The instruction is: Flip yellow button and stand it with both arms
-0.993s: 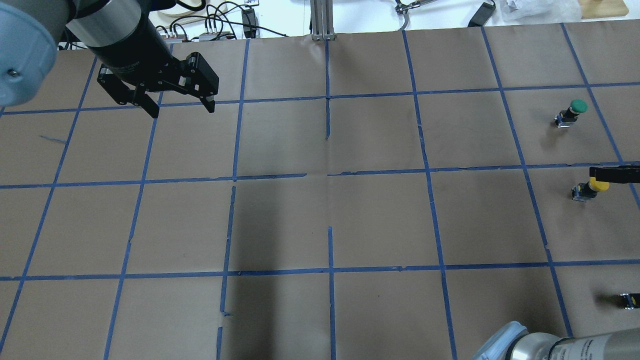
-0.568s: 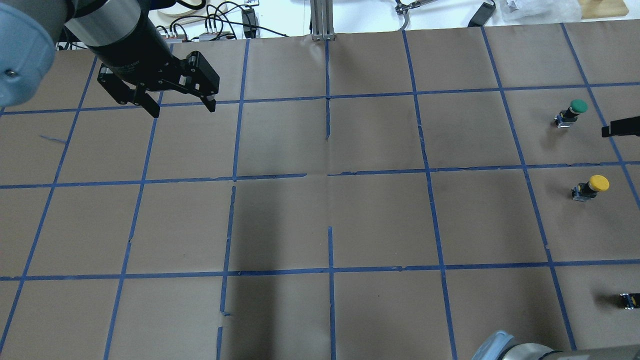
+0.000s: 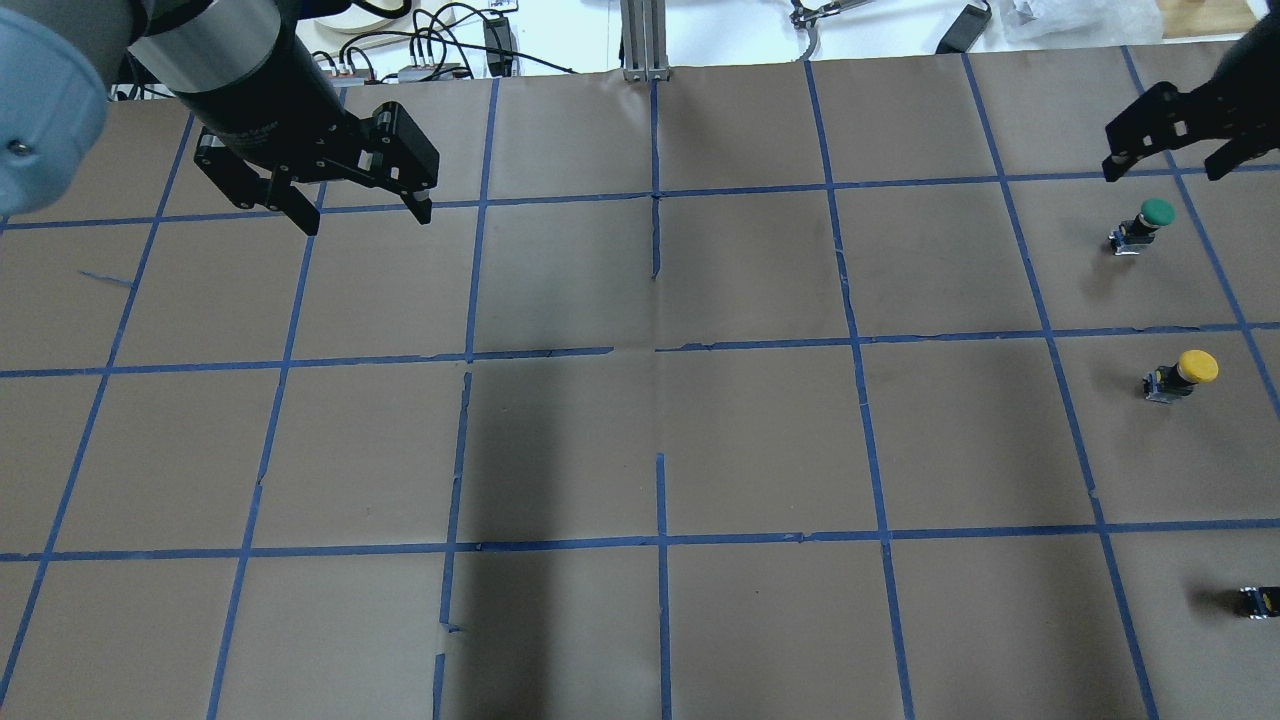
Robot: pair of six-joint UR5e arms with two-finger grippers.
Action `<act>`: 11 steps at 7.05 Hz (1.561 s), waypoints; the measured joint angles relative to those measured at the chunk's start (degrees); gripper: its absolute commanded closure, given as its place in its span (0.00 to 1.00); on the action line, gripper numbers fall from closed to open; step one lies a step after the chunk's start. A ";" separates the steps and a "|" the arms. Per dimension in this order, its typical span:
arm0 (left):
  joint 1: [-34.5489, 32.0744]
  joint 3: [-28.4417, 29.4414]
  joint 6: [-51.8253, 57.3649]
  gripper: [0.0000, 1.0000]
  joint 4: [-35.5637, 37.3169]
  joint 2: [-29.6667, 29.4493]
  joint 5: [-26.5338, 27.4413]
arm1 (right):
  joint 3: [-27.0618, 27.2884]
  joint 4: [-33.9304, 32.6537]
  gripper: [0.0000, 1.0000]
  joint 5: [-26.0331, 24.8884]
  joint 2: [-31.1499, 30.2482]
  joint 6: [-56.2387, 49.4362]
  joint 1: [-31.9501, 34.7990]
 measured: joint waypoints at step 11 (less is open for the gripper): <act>0.04 -0.02 0.00 0.00 0.00 0.00 0.25 | -0.77 16.18 0.00 -2.40 -5.00 23.88 16.00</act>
